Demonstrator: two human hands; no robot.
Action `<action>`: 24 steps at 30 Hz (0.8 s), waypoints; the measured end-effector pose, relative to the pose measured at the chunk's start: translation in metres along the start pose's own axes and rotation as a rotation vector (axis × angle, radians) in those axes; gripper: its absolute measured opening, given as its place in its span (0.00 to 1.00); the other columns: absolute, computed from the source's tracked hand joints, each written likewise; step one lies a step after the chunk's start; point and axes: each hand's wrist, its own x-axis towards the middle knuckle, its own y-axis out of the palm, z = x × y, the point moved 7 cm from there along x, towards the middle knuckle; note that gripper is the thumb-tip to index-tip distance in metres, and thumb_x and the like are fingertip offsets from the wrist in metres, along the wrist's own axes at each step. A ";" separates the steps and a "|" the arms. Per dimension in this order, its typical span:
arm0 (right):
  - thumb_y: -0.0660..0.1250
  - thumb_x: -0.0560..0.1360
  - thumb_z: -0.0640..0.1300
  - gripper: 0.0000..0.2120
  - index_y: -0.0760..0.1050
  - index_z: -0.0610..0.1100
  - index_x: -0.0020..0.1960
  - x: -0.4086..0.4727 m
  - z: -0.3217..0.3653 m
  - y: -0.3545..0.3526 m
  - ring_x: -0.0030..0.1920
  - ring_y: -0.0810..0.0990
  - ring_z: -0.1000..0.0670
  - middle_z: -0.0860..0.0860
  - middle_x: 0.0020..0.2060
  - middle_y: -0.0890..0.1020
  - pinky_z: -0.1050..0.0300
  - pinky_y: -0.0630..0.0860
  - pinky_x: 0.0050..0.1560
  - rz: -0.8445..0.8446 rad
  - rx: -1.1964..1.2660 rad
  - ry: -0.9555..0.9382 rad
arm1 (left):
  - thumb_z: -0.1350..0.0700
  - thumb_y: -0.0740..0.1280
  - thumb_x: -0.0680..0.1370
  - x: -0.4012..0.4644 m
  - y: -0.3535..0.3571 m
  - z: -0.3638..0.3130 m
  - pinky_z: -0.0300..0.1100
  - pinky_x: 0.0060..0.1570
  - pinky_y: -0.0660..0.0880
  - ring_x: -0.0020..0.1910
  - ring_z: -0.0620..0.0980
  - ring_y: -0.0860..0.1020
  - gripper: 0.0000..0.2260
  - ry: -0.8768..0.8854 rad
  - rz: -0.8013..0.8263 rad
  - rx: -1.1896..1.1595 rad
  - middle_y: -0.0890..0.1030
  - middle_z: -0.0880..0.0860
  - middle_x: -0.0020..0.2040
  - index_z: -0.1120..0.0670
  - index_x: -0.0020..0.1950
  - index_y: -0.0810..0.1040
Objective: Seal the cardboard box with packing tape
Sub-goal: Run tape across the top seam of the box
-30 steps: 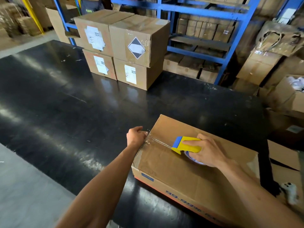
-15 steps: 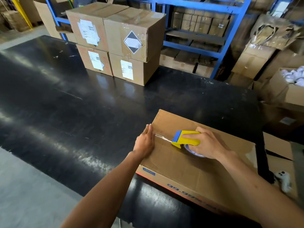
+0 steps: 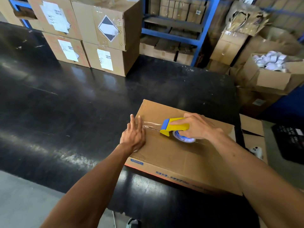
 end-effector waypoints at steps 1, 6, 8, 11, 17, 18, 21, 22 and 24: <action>0.68 0.71 0.59 0.19 0.74 0.71 0.61 -0.004 -0.007 0.000 0.43 0.75 0.48 0.52 0.43 0.73 0.55 0.69 0.36 0.000 0.009 0.010 | 0.44 0.44 0.84 0.000 -0.001 -0.001 0.59 0.61 0.72 0.73 0.63 0.63 0.27 -0.004 0.003 -0.011 0.43 0.59 0.81 0.53 0.81 0.45; 0.69 0.68 0.60 0.21 0.75 0.70 0.60 -0.037 -0.049 0.015 0.41 0.74 0.51 0.56 0.39 0.71 0.50 0.76 0.40 0.019 0.026 0.038 | 0.44 0.43 0.84 -0.005 0.000 -0.003 0.58 0.65 0.69 0.74 0.63 0.63 0.27 0.000 0.002 0.005 0.41 0.59 0.81 0.53 0.81 0.47; 0.63 0.65 0.63 0.25 0.73 0.71 0.62 -0.042 -0.051 0.019 0.41 0.73 0.51 0.58 0.37 0.67 0.50 0.76 0.41 0.003 0.074 0.032 | 0.44 0.41 0.84 -0.001 0.003 -0.001 0.56 0.76 0.56 0.78 0.63 0.54 0.28 0.039 -0.022 0.108 0.39 0.62 0.81 0.56 0.81 0.45; 0.58 0.63 0.66 0.28 0.72 0.70 0.64 -0.037 -0.052 0.024 0.44 0.75 0.49 0.58 0.37 0.66 0.50 0.77 0.44 -0.018 0.057 0.036 | 0.43 0.34 0.80 -0.006 0.009 -0.020 0.53 0.77 0.37 0.79 0.59 0.37 0.33 0.145 -0.027 0.236 0.38 0.63 0.79 0.61 0.80 0.41; 0.64 0.65 0.58 0.23 0.75 0.69 0.60 -0.040 -0.050 0.021 0.40 0.74 0.46 0.52 0.39 0.70 0.54 0.71 0.37 -0.062 0.095 -0.019 | 0.50 0.50 0.79 -0.036 0.073 -0.123 0.58 0.75 0.54 0.73 0.70 0.63 0.31 0.377 0.072 0.185 0.65 0.72 0.73 0.72 0.72 0.65; 0.66 0.66 0.57 0.22 0.75 0.69 0.60 -0.041 -0.050 0.020 0.40 0.74 0.46 0.52 0.39 0.71 0.54 0.69 0.36 -0.066 0.083 -0.033 | 0.50 0.51 0.79 -0.035 0.077 -0.123 0.57 0.76 0.55 0.73 0.70 0.64 0.30 0.372 0.071 0.199 0.65 0.71 0.73 0.71 0.73 0.65; 0.67 0.68 0.58 0.21 0.75 0.69 0.60 -0.041 -0.049 0.017 0.41 0.75 0.46 0.52 0.39 0.70 0.55 0.66 0.36 -0.082 0.049 -0.056 | 0.47 0.45 0.81 -0.039 0.066 -0.120 0.59 0.74 0.45 0.77 0.67 0.57 0.31 0.402 0.023 0.247 0.58 0.69 0.77 0.69 0.76 0.58; 0.67 0.68 0.58 0.20 0.75 0.69 0.60 -0.041 -0.049 0.016 0.41 0.75 0.46 0.52 0.39 0.70 0.56 0.64 0.36 -0.086 0.045 -0.055 | 0.46 0.43 0.82 -0.039 0.064 -0.120 0.58 0.74 0.42 0.78 0.66 0.54 0.32 0.396 0.040 0.251 0.56 0.68 0.77 0.69 0.77 0.56; 0.67 0.69 0.59 0.20 0.75 0.70 0.60 -0.043 -0.048 0.014 0.43 0.75 0.46 0.53 0.39 0.70 0.57 0.63 0.37 -0.079 0.041 -0.057 | 0.44 0.39 0.82 -0.039 0.063 -0.123 0.57 0.74 0.41 0.78 0.66 0.53 0.33 0.387 0.042 0.253 0.55 0.68 0.78 0.68 0.77 0.55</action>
